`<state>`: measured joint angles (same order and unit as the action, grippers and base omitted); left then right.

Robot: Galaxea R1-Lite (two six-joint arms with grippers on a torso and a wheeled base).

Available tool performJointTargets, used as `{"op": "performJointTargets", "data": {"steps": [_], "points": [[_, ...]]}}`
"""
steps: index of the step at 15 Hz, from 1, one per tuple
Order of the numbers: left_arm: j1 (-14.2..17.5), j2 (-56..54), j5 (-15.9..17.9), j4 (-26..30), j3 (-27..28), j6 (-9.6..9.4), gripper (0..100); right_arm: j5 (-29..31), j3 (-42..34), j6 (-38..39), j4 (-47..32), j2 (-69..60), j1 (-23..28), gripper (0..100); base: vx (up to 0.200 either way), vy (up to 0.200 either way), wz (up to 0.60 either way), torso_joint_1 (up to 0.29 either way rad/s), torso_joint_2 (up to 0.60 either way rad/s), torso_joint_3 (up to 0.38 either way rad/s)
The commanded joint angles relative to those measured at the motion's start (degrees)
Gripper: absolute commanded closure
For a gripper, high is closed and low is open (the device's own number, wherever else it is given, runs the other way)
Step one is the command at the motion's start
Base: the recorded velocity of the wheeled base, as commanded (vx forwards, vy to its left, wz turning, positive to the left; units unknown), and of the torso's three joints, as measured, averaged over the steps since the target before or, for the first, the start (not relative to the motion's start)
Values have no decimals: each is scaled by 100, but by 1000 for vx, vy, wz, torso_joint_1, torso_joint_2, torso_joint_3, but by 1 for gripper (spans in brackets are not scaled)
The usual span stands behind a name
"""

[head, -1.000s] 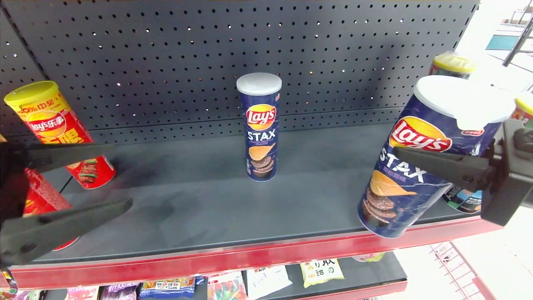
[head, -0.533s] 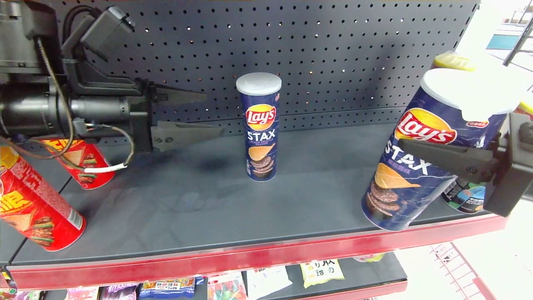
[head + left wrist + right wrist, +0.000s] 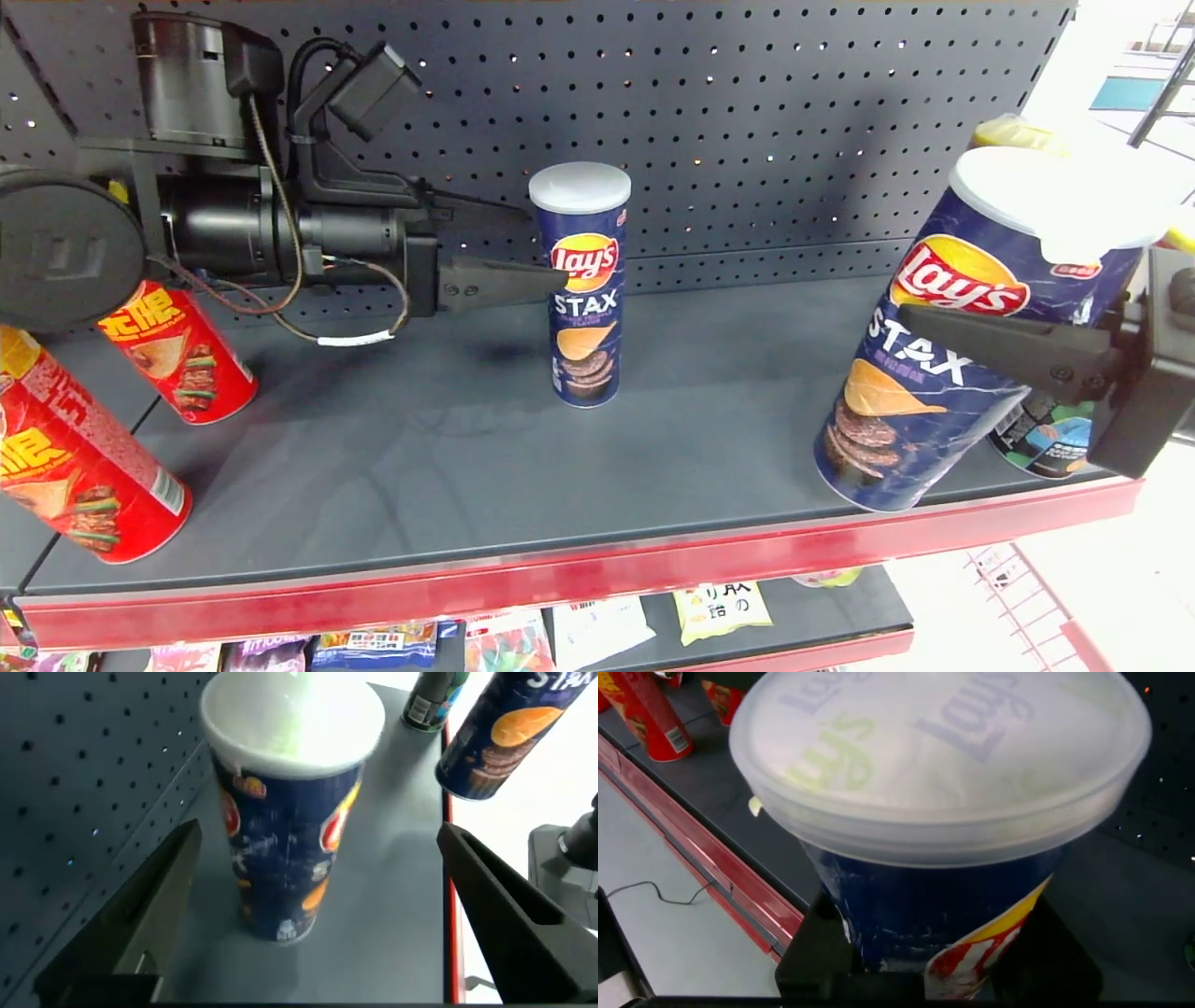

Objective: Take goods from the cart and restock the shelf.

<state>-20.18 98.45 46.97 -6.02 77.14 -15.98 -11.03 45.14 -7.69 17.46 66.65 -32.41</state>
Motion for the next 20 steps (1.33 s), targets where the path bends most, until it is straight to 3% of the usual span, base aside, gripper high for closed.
{"op": "performJointTargets", "data": {"steps": [1, 10, 16, 20], "points": [[-118, 139, -30, 5, 55, 7, 0, 5, -5, -4, 3, -2, -2, 100, 0, 0, 0, 0, 0, 0], [-426, 473, -153, 5, 310, 174, 0, 5, -23, -4, 3, -11, -2, 100, 0, 0, 0, 0, 0, 0], [40, 623, -65, -4, 363, 166, 0, 5, -14, -4, 3, -55, -2, 100, 0, 0, 0, 0, 0, 0], [154, 1027, 770, -426, 653, 174, 0, 31, -23, -4, 3, -90, -2, 100, 0, 0, 0, 0, 0, 0]]}}
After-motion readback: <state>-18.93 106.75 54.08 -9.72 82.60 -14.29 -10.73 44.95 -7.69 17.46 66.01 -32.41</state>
